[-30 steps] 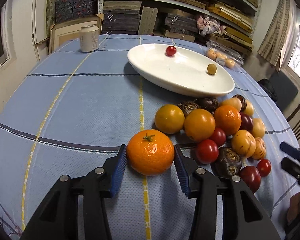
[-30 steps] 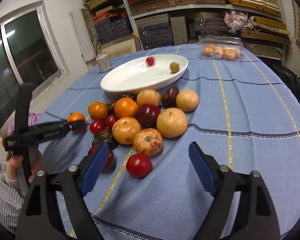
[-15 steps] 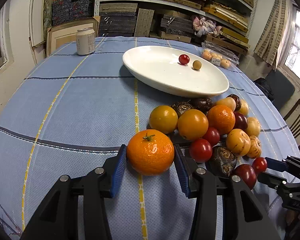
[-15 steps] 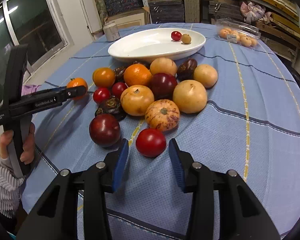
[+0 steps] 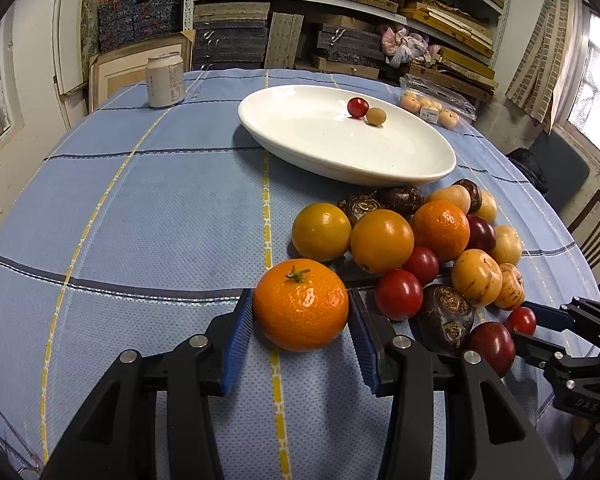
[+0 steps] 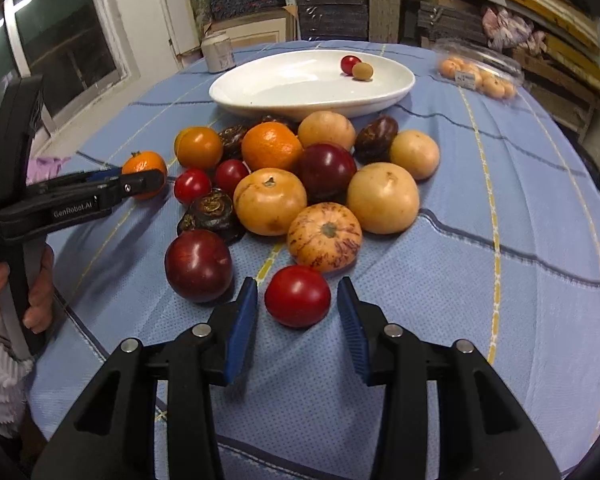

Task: Organize fruits
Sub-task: 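Carry mandarin and red tomato onto the white plate and open both tools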

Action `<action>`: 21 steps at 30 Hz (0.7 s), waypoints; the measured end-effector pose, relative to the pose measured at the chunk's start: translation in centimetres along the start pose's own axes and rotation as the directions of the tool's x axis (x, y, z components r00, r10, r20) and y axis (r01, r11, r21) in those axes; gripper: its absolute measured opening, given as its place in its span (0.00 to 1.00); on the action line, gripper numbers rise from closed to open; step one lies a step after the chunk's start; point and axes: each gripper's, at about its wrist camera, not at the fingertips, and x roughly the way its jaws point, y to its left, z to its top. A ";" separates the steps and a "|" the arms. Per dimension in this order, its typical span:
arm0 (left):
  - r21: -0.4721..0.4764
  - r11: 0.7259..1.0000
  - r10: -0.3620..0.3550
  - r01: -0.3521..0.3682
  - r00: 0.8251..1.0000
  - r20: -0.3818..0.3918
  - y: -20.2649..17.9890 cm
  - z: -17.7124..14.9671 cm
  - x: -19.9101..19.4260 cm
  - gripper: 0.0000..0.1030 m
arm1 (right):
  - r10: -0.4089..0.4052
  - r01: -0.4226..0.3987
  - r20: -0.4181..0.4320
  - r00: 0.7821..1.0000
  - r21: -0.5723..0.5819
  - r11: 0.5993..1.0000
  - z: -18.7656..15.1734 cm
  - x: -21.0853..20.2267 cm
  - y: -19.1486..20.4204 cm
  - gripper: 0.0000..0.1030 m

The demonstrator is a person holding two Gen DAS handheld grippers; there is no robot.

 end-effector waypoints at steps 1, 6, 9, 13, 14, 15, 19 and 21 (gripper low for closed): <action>0.001 1.000 0.000 0.000 1.000 0.000 0.0 0.0 0.1 0.46 | -0.010 0.010 -0.003 1.000 -0.014 1.000 0.0 0.1 0.2 0.39; 0.007 1.000 -0.006 0.006 1.000 -0.005 -0.2 0.0 0.2 0.46 | -0.024 0.023 -0.025 0.999 -0.033 0.999 0.1 0.7 0.4 0.31; 0.007 1.000 -0.026 0.026 1.000 -0.003 -0.5 0.1 0.0 0.46 | -0.004 0.003 -0.026 1.000 -0.033 0.999 0.0 0.5 0.1 0.30; 0.013 0.999 -0.036 0.036 0.999 0.037 -0.9 2.2 -1.1 0.46 | 0.053 -0.053 0.009 0.999 0.005 0.999 0.9 -1.2 -1.0 0.30; 0.012 0.999 -0.040 0.039 0.998 0.045 -1.1 3.5 -1.3 0.46 | 0.066 -0.066 0.034 0.997 0.015 0.998 1.8 -2.1 -1.3 0.30; 0.010 0.999 -0.040 0.040 0.998 0.053 -1.3 4.4 -1.3 0.46 | 0.070 -0.071 0.066 0.995 0.021 0.997 2.8 -2.8 -1.7 0.30; 0.011 0.999 -0.034 0.034 0.996 0.080 -2.5 8.8 0.1 0.46 | 0.053 -0.058 0.158 0.986 0.029 0.998 7.7 -3.9 -2.6 0.30; 0.004 1.000 -0.010 0.009 0.997 0.079 -2.9 10.3 1.8 0.46 | 0.030 -0.038 0.180 0.983 0.038 0.999 10.6 -2.7 -3.1 0.30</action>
